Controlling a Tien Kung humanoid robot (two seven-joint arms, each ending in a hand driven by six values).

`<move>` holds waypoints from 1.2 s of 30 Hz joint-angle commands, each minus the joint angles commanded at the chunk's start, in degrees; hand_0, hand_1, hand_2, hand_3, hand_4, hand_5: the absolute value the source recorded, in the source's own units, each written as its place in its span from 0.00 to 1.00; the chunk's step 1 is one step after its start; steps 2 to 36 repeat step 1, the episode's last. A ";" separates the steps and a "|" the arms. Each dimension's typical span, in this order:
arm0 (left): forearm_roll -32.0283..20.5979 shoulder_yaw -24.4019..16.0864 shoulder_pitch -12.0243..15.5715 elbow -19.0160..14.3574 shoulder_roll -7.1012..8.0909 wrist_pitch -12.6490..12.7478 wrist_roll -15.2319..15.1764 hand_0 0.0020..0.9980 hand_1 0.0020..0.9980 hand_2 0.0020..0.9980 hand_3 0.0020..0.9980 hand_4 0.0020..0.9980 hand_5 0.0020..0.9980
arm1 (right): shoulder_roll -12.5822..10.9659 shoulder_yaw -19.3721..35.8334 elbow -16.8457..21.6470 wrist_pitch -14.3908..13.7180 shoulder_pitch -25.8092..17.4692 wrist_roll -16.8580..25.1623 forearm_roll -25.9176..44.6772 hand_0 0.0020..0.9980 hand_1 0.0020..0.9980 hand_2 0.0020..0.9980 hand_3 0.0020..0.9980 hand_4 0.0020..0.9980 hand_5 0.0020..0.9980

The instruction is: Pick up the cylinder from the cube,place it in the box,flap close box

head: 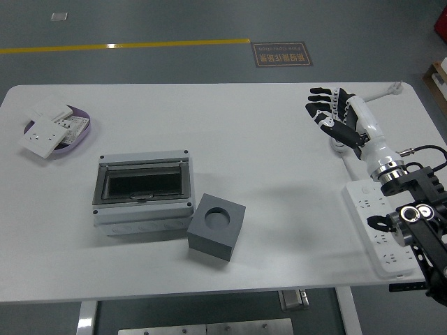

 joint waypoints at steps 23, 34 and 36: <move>-0.02 0.01 0.00 0.00 0.00 0.00 0.00 0.92 0.85 0.86 0.95 0.00 0.00 | -0.02 0.00 0.01 -0.02 0.01 0.01 0.00 0.81 0.70 0.71 0.71 0.81 0.44; -0.02 0.01 0.00 0.00 0.00 0.00 0.00 0.92 0.85 0.86 0.95 0.00 0.00 | -0.02 0.00 0.01 -0.02 0.01 0.01 0.00 0.81 0.70 0.71 0.71 0.81 0.44; -0.02 0.01 0.00 0.00 0.00 0.00 0.00 0.92 0.85 0.86 0.95 0.00 0.00 | -0.02 0.00 0.01 -0.02 0.01 0.01 0.00 0.81 0.70 0.71 0.71 0.81 0.44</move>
